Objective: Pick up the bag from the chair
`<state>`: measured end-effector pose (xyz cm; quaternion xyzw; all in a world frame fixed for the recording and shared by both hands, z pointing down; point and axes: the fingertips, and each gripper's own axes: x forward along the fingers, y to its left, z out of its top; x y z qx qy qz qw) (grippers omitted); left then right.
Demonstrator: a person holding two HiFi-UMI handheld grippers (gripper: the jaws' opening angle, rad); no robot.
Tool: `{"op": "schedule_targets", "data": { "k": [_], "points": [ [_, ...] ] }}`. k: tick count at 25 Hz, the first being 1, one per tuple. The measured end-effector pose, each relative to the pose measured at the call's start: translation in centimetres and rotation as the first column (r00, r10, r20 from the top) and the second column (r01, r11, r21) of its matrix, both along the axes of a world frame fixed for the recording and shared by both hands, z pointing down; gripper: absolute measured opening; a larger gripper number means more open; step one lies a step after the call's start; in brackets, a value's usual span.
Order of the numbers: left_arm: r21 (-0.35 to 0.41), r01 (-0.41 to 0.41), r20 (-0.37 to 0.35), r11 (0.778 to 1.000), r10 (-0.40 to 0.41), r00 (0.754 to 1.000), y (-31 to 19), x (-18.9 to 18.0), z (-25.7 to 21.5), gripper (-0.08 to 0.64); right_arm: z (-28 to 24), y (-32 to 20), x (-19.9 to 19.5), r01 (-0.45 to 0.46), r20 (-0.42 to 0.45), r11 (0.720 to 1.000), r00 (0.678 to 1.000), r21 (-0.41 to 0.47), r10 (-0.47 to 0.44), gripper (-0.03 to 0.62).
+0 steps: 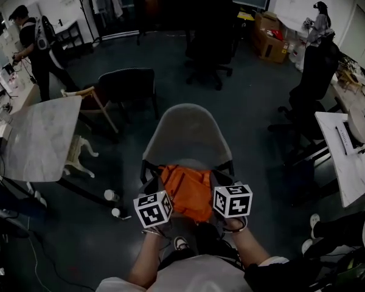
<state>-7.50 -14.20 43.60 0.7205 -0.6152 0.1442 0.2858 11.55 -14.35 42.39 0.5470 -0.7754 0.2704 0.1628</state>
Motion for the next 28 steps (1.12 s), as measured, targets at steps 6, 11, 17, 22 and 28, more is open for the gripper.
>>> {"op": "schedule_targets", "data": {
  "k": [6, 11, 17, 22, 28],
  "points": [
    [0.051, 0.029, 0.020, 0.998, -0.030, 0.999, -3.7, 0.7, -2.3, 0.008, -1.9, -4.6, 0.4, 0.032, 0.021, 0.998, 0.999, 0.052, -0.033, 0.034],
    [0.027, 0.059, 0.016, 0.998, -0.059, 0.998, -4.6, 1.0, -1.3, 0.008, -0.3, -5.7, 0.7, 0.063, 0.021, 0.998, 0.998, 0.007, -0.063, 0.034],
    [-0.042, 0.116, 0.029, 0.992, -0.115, 0.993, -5.0, 0.9, 1.7, 0.008, 2.3, -8.0, 0.9, 0.106, 0.030, 0.993, 0.994, -0.045, -0.105, 0.034],
    [-0.098, 0.182, 0.064, 0.978, -0.176, 0.982, -5.0, -0.7, 3.4, 0.008, 4.6, -10.0, -1.4, 0.181, 0.066, 0.979, 0.982, -0.093, -0.176, 0.034],
    [-0.144, 0.271, 0.070, 0.952, -0.264, 0.962, -4.9, -3.4, 5.3, 0.008, 7.7, -11.4, -5.1, 0.274, 0.092, 0.947, 0.961, -0.167, -0.261, 0.034]
  ]
}}
